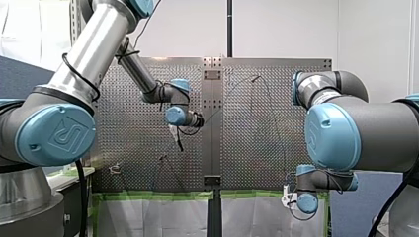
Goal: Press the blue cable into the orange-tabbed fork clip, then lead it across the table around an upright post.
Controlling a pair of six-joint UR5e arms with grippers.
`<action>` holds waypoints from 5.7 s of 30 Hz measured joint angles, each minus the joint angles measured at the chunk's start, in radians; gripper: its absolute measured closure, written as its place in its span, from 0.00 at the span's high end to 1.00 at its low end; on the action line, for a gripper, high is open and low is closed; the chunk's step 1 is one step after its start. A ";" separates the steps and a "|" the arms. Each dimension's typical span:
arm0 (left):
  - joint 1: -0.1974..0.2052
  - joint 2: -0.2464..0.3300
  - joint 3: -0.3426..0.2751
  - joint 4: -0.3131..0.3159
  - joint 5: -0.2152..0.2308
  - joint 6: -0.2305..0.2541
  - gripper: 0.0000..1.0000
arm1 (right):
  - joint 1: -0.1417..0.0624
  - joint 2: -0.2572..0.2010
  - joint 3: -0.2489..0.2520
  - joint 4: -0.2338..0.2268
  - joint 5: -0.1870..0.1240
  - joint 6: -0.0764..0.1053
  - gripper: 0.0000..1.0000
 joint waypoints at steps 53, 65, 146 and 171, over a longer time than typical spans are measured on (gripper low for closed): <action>-0.164 0.001 0.421 -0.235 -0.075 0.012 1.00 | 0.003 0.001 0.000 0.006 -0.008 0.002 0.00; -0.178 0.000 0.491 -0.271 -0.074 -0.007 1.00 | 0.004 0.002 0.000 0.006 -0.008 0.003 0.00; -0.285 0.033 0.759 -0.895 0.051 0.352 1.00 | 0.017 0.003 0.000 0.023 -0.015 0.005 0.00; -0.253 0.000 0.795 -0.750 0.163 0.106 1.00 | 0.020 0.003 0.000 0.029 -0.015 0.005 0.00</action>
